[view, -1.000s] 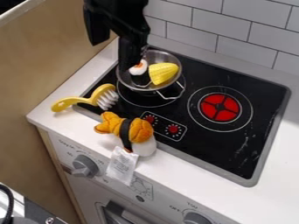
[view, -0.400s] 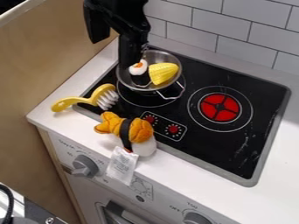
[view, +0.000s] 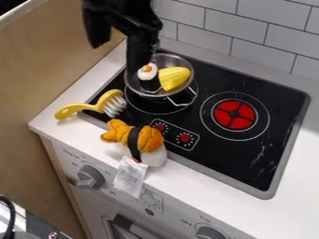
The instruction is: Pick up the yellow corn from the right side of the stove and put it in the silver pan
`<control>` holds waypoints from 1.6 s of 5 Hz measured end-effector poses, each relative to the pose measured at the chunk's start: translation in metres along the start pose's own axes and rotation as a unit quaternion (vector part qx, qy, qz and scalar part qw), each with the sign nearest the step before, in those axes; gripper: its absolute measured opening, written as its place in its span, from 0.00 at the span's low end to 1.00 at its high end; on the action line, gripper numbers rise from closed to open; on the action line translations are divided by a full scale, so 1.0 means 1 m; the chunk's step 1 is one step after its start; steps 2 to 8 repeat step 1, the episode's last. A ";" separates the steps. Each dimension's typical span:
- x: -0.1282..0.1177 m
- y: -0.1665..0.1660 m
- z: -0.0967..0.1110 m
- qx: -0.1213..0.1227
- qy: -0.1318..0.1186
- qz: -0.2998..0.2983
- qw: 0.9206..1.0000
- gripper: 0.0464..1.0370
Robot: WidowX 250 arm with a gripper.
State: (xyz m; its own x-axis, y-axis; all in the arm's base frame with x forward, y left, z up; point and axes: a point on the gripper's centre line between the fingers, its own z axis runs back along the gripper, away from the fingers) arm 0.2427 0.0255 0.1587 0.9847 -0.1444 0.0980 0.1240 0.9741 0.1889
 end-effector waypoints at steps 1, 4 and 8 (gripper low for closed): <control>-0.005 -0.012 0.011 -0.026 -0.020 0.043 0.999 0.96; -0.005 -0.012 0.011 -0.026 -0.020 0.043 0.999 0.96; -0.005 -0.012 0.011 -0.026 -0.020 0.043 0.999 0.96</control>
